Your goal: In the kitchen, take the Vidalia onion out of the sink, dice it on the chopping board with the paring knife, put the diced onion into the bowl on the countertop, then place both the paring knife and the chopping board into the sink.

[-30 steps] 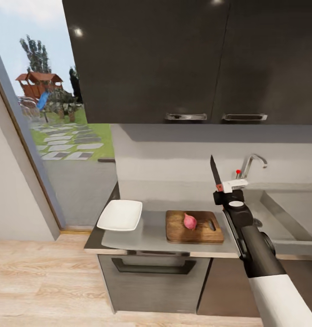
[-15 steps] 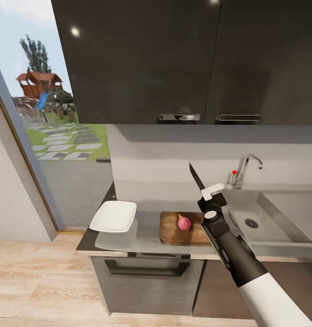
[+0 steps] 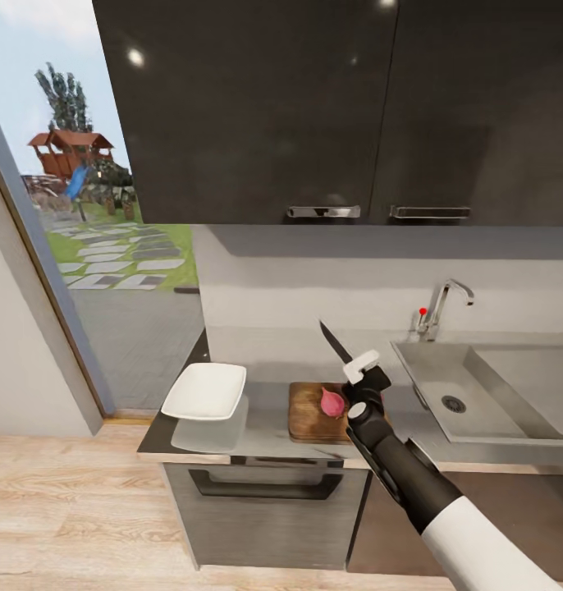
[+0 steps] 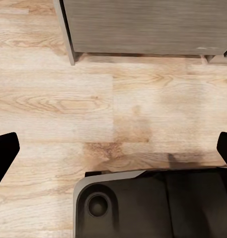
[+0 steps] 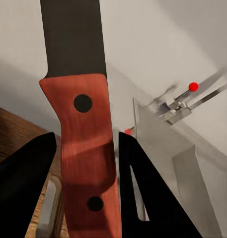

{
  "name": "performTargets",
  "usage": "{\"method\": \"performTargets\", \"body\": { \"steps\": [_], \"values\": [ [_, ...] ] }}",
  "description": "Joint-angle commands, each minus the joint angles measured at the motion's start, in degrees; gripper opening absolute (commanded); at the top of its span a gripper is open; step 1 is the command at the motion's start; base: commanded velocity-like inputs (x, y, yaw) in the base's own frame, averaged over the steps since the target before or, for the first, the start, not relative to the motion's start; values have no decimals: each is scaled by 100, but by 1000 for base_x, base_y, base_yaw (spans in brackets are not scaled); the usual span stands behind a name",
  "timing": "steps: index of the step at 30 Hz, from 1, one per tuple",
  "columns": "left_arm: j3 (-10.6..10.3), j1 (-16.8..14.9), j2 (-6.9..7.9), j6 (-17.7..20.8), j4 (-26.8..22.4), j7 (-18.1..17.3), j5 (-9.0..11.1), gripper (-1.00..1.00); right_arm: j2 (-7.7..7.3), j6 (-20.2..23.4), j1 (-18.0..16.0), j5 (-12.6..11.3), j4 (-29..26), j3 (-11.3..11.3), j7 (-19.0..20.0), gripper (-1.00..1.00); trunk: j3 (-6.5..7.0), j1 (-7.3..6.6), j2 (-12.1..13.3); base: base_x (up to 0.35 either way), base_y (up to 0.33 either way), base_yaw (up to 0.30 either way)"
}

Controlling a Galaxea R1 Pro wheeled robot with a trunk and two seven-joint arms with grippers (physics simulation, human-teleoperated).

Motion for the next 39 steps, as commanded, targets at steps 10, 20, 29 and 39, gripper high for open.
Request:
{"method": "performTargets", "body": {
  "steps": [10,20,29,39],
  "values": [
    [-19,0,5,-5,0,-15,47,100,-5,33,-8,25,215,39,-39,-100,-12,4,-13,0,0,0],
    [-20,0,5,-5,0,-15,48,100,-5,31,-8,47,521,620,-121,-100,-12,4,-13,0,-152,0],
    [-19,0,5,-5,1,-15,48,100,1,28,-8,43,574,839,-296,-100,-12,4,-13,0,-32,0],
    [-20,0,5,-5,1,-15,48,100,74,28,-8,35,652,894,-303,-100,-12,4,-13,0,-1,0]
  ]
}}
